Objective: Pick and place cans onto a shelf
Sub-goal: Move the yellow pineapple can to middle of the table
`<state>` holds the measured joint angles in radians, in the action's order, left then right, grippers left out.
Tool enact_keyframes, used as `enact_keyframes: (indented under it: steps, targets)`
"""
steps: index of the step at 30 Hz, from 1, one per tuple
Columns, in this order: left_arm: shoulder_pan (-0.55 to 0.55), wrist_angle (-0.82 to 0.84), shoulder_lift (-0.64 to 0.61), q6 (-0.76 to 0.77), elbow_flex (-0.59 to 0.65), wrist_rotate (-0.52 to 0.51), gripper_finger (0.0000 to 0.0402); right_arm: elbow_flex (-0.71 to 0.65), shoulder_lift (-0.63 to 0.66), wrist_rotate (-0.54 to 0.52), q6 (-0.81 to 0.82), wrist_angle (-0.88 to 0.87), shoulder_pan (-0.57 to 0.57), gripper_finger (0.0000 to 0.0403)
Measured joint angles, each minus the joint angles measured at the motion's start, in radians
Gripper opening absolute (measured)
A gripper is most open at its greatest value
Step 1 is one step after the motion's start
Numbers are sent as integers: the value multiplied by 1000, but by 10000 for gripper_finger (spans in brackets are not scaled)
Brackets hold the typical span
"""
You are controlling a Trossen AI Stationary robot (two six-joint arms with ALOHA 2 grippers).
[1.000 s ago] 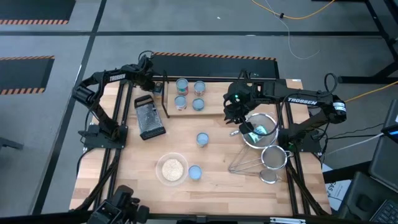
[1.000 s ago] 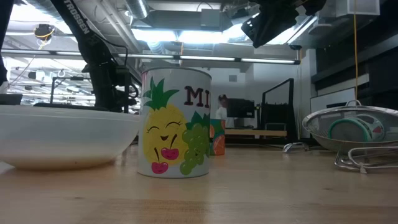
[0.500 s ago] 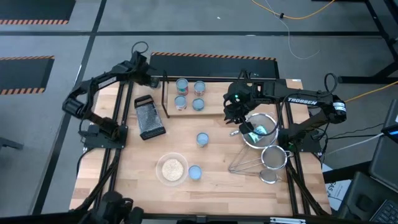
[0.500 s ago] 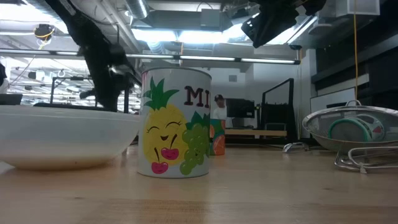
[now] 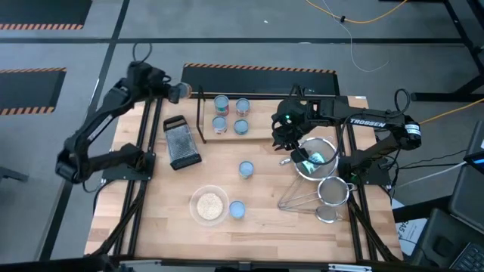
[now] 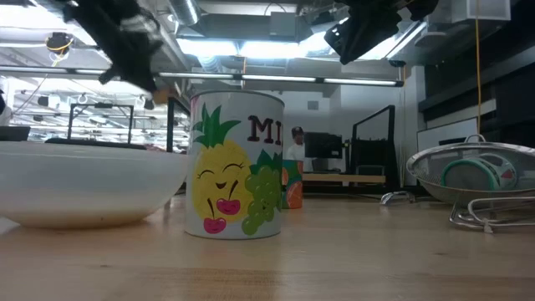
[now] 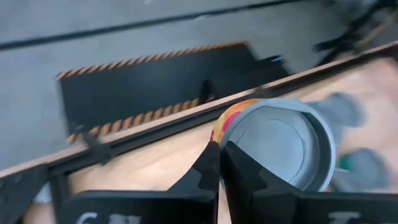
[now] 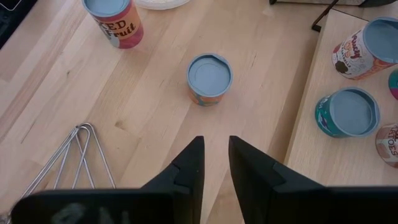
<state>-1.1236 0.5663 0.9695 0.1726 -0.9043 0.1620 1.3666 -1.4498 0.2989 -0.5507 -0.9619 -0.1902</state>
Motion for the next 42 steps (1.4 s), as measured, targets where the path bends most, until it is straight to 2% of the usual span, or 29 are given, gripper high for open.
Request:
enact_keyframes:
  steps: [8,13,17,26,34,42]
  targets:
    - [47,11,-173,-30,0,292,0,0,0,0,0,0,0,78]
    - [167,11,-238,-29,0,352,0,0,0,0,0,0,0,78]
    - [302,11,-253,-29,0,331,0,0,0,0,0,0,0,78]
    - [628,8,-194,-17,0,146,1,0,0,0,0,0,0,78]
    - [872,-58,-48,-16,0,37,1,0,0,0,0,3,0,78]
    - [996,-127,137,-17,-1,-12,1,0,0,0,0,18,0,78]
